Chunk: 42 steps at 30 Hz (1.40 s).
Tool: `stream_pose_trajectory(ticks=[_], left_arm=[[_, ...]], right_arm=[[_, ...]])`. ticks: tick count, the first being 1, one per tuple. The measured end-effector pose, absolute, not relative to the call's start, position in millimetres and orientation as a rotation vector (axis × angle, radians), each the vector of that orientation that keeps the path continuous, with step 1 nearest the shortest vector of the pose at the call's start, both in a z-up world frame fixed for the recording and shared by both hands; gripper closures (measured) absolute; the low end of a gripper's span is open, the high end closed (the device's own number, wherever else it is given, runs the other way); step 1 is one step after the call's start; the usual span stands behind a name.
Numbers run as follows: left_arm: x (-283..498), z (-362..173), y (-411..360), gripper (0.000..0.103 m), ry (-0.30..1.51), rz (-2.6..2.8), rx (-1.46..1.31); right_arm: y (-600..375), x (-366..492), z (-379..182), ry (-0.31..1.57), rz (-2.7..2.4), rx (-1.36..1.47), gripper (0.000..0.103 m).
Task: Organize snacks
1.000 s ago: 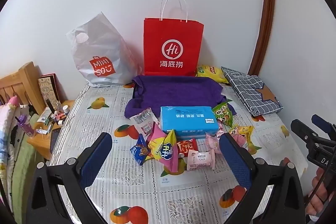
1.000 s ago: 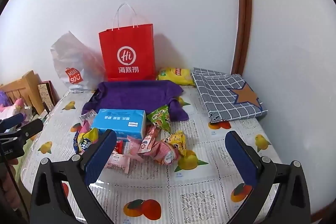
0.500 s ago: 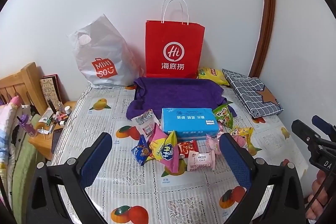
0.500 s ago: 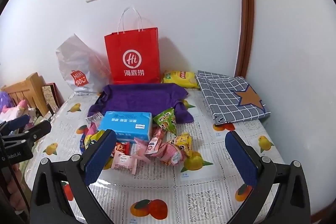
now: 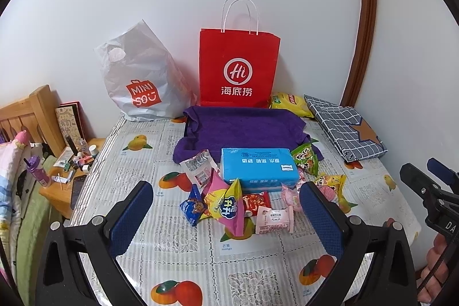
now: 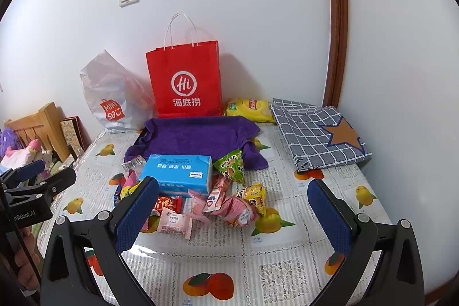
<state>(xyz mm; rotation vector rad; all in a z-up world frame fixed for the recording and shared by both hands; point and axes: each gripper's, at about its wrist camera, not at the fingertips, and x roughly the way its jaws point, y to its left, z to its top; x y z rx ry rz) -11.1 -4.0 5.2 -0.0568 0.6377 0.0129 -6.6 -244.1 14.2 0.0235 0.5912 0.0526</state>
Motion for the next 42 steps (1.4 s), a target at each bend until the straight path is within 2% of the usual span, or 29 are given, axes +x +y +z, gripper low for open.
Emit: stream_pose_trajectory(ticks=[42], left_arm=[[-13.2,7.0,-6.5,0.000,0.647,0.051,-0.028]], right_arm=[[-238.7,-3.1,9.9,0.603,0.074,0.035,0.000]])
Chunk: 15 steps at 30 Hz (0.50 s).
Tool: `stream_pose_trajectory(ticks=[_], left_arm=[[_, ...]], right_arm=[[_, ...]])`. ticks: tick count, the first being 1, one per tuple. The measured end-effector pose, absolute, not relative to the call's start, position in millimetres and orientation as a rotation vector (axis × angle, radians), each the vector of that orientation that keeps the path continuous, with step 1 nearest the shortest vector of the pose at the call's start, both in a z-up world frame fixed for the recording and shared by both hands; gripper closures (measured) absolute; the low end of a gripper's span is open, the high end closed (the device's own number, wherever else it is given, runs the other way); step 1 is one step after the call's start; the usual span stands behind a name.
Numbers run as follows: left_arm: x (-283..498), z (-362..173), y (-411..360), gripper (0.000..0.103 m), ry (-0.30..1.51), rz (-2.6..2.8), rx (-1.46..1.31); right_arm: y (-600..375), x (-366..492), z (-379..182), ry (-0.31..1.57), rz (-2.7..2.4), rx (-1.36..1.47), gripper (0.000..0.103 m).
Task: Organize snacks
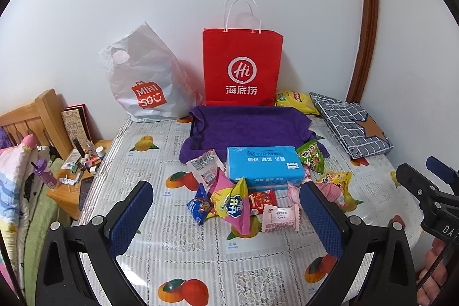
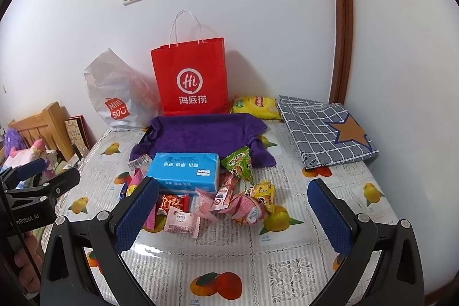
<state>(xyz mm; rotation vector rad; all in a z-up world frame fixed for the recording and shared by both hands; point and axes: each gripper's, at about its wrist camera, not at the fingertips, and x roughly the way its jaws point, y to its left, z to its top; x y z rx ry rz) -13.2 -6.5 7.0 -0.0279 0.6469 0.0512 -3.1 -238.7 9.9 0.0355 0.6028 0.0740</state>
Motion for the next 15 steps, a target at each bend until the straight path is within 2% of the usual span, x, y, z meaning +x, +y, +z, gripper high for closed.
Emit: stream_pose_trajectory(ticks=[15], left_arm=[[-3.7,-0.1,12.5,0.001,0.644,0.041,-0.083]], right_arm=[[-241.7,16.3,-4.5,0.638,0.056,0.030,0.000]])
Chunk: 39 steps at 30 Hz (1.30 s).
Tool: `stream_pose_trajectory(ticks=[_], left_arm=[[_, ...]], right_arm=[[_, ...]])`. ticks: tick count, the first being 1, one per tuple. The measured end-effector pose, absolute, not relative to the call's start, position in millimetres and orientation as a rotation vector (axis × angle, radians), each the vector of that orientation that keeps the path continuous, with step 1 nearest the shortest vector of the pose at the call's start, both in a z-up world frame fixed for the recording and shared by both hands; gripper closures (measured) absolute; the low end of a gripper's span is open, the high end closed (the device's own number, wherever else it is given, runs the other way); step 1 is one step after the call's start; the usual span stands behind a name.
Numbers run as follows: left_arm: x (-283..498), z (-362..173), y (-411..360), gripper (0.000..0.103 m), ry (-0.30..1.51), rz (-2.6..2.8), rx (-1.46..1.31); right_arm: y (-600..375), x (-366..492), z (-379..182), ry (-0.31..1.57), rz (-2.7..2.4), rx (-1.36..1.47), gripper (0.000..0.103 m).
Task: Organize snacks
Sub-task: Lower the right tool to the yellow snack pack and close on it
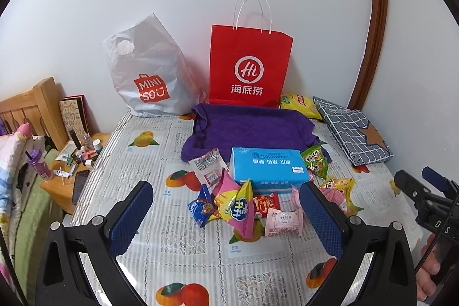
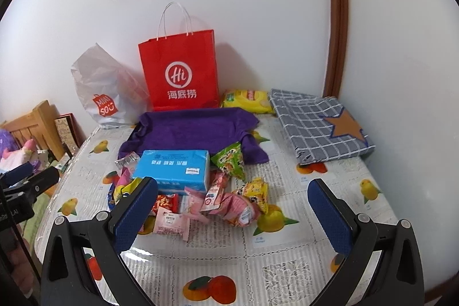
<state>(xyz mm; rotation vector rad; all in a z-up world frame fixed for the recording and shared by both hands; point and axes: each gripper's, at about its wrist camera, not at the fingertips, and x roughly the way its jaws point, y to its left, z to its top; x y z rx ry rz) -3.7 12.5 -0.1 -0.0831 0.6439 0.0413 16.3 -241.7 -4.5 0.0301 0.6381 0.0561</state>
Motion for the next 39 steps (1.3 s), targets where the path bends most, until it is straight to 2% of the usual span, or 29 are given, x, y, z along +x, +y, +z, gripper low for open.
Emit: stream_pose_trajectory(ticks=[20,31,34,36,39], left_arm=[[25.2,-1.9,7.2,0.001,0.606,0.045,-0.002],[57.0,-20.0,4.2,0.001,0.660,0.039,0.019],[67.4,-30.1,2.1,0.001,0.695,0.031,0.045],[73.7,-36.4,2.7,0.001,0.706,0.031,0.049],[83.5,-45.8,4.7,0.001,0.727,0.018,0.040]], right_arm=[[-248.5,45.4,-20.8,0.603,0.101,0.065,0.000],[-262.1,74.1,-45.4,0.639,0.051,0.031,0.002],[-269.6,86.2,-62.3,0.688,0.043,0.032,0.007],[-275.1,95.1,-74.7,0.731,0.050,0.047,0.016],[-282.6,108.8,-95.5,0.789,0.052,0.056,0.023]])
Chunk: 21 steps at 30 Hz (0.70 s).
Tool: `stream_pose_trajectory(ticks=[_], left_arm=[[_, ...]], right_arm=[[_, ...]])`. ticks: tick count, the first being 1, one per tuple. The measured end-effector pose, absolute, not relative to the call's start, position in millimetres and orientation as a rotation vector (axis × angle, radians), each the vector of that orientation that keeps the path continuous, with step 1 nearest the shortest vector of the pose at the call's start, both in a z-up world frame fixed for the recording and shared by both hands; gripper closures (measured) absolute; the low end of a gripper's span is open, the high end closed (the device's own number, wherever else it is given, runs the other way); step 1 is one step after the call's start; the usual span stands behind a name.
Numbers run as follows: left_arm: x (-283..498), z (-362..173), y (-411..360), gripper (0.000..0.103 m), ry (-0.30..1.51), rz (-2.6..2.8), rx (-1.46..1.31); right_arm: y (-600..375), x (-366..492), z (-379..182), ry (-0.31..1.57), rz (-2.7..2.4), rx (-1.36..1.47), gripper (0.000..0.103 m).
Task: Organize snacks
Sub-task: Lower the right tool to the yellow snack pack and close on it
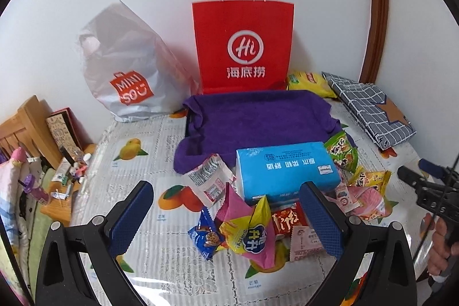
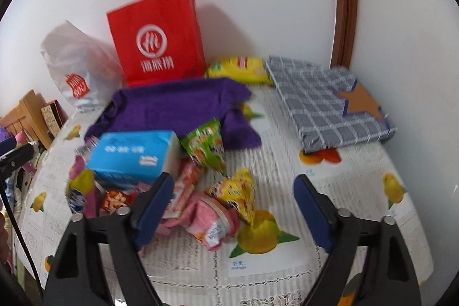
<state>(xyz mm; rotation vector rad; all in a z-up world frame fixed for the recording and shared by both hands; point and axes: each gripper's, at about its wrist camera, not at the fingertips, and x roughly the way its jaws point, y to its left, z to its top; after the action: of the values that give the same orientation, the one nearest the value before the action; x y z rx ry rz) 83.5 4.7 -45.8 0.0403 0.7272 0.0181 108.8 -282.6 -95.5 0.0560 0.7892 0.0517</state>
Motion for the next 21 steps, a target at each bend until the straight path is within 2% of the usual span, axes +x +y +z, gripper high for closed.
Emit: stream_pose_trajectory(ticks=[5,21], left_arm=[[98.9,-56.9,11.0,0.001,0.747,0.025,0.030],[139.2,-82.5,44.6,0.001,0.851,0.064,-0.067]], right_arm=[[-292.7,132.0,-127.6,0.862,0.073,0.079,0.035],[-300.2,189.3,-185.2,1.067,0.184,0.212,0.036]])
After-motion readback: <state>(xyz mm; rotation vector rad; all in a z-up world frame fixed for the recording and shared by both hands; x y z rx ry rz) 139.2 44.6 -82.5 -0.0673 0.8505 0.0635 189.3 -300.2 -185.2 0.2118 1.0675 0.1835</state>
